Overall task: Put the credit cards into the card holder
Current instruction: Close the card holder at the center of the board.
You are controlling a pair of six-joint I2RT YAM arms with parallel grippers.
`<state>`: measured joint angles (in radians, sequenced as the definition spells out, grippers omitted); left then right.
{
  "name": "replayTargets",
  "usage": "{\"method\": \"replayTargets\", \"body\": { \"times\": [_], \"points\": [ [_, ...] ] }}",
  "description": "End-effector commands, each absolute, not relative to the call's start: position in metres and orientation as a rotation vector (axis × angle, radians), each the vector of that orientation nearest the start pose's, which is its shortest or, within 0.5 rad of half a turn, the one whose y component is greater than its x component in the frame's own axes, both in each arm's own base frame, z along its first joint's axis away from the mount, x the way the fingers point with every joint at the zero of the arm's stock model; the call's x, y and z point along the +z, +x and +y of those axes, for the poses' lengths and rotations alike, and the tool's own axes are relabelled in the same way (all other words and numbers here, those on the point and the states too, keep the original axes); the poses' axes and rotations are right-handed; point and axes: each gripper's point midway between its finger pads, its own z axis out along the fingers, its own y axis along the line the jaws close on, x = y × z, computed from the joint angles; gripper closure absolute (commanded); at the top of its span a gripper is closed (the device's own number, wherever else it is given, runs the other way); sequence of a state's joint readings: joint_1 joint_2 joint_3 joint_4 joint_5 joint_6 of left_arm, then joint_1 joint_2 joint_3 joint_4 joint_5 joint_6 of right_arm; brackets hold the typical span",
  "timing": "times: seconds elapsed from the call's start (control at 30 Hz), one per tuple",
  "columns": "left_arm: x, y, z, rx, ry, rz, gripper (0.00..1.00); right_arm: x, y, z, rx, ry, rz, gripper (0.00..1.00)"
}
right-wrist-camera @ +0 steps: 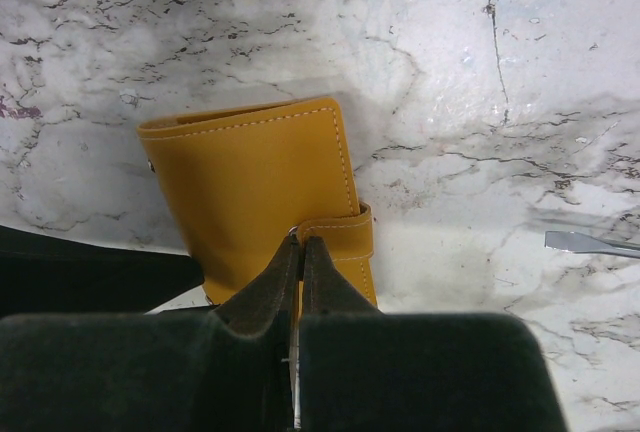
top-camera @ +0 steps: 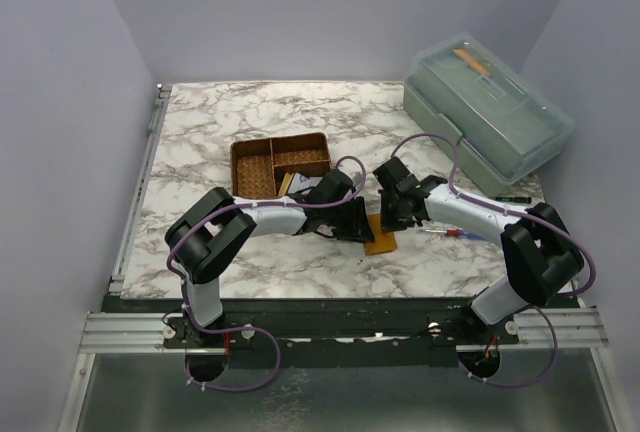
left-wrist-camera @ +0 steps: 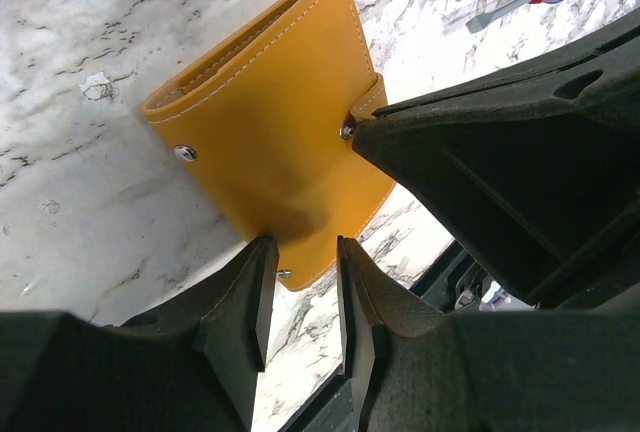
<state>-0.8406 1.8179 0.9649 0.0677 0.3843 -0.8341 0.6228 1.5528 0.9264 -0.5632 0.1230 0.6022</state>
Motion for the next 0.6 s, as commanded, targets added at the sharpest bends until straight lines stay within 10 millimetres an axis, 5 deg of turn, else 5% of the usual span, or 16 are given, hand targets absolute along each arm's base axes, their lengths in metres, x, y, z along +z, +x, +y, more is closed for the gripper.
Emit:
{"method": "replayTargets", "body": {
  "times": [0.0, 0.3, 0.57],
  "points": [
    [0.045, 0.214, -0.390, -1.184, 0.241, 2.647, 0.64, 0.027, 0.251, 0.178, 0.107, 0.008, 2.771, 1.00],
    [0.046, 0.213, -0.389, -1.188, 0.244, 2.643, 0.65, 0.022, 0.250, 0.195, 0.214, -0.030, 2.790, 0.93],
    [0.047, 0.213, -0.389, -1.188, 0.249, 2.640, 0.65, 0.039, 0.250, 0.205, 0.351, -0.012, 2.751, 0.78]
  ]
}}
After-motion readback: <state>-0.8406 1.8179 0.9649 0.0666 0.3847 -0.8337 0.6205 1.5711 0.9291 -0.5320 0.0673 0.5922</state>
